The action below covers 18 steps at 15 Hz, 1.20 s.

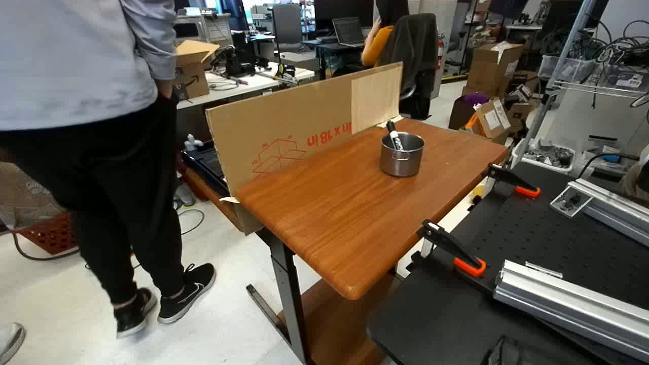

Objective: Take the marker out of the pot and put it on the table

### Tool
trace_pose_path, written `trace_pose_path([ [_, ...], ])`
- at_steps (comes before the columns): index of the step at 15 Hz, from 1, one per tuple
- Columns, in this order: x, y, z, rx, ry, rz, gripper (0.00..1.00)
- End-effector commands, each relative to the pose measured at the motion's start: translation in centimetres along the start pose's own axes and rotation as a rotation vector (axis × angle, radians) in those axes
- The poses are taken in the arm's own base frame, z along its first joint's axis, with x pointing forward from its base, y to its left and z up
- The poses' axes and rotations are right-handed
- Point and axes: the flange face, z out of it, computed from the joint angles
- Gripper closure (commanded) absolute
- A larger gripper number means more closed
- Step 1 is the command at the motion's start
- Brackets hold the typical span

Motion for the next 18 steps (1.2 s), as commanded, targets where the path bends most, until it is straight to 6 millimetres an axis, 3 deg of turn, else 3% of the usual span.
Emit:
trace_pose_path([
  [1,0.0,0.0,-0.1,0.000,-0.001,0.000,0.00],
  [5,1.4,0.1,0.6,-0.001,0.014,0.039,0.00],
  [9,3.4,0.7,2.8,-0.023,0.014,0.090,0.00],
  [18,8.1,4.5,12.3,-0.062,-0.067,0.234,0.00],
])
